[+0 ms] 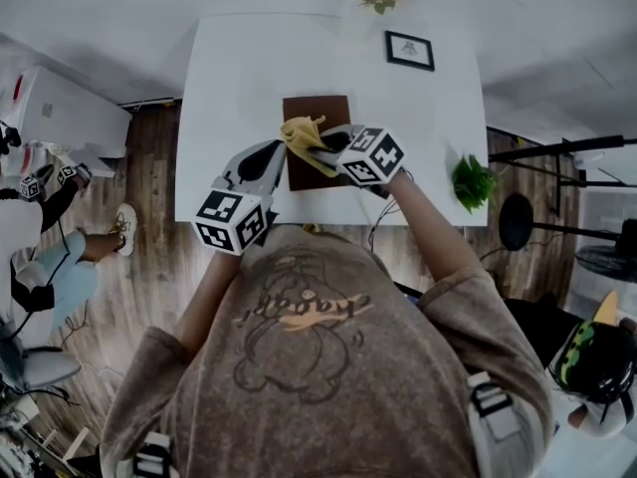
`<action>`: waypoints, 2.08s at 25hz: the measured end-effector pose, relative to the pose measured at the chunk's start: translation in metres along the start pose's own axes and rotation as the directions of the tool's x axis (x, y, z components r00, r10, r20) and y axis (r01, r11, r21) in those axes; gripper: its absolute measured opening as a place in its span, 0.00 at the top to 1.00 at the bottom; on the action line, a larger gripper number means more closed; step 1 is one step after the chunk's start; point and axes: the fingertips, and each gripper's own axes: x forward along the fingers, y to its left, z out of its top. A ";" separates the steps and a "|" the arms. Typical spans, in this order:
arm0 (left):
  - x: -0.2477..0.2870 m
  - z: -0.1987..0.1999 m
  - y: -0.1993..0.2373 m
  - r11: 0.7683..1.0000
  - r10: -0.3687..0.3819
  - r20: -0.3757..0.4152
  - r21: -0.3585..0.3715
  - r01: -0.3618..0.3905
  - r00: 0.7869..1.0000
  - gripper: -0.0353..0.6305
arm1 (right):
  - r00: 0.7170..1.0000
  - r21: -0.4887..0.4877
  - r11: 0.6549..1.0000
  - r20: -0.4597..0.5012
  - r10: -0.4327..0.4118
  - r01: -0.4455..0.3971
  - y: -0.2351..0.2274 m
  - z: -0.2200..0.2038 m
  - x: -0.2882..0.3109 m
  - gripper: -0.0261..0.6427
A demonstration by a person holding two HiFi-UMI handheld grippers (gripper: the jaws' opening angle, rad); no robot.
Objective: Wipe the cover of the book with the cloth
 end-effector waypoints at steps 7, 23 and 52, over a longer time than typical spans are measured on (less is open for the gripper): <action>0.002 0.005 0.011 1.000 0.017 0.000 0.000 -0.017 1.000 0.94 | 0.996 -0.006 0.996 0.034 -0.086 0.086 -0.054 0.038 -0.009 0.86; 0.004 0.006 0.030 0.999 0.047 -0.005 -0.013 -0.047 0.999 0.94 | 0.964 0.015 0.964 -0.027 -0.264 0.265 -0.145 0.045 0.011 0.86; -0.007 -0.001 0.008 1.000 -0.008 -0.014 0.000 0.008 1.000 0.94 | 0.964 0.093 0.960 0.012 -0.264 0.262 -0.098 0.014 0.009 0.87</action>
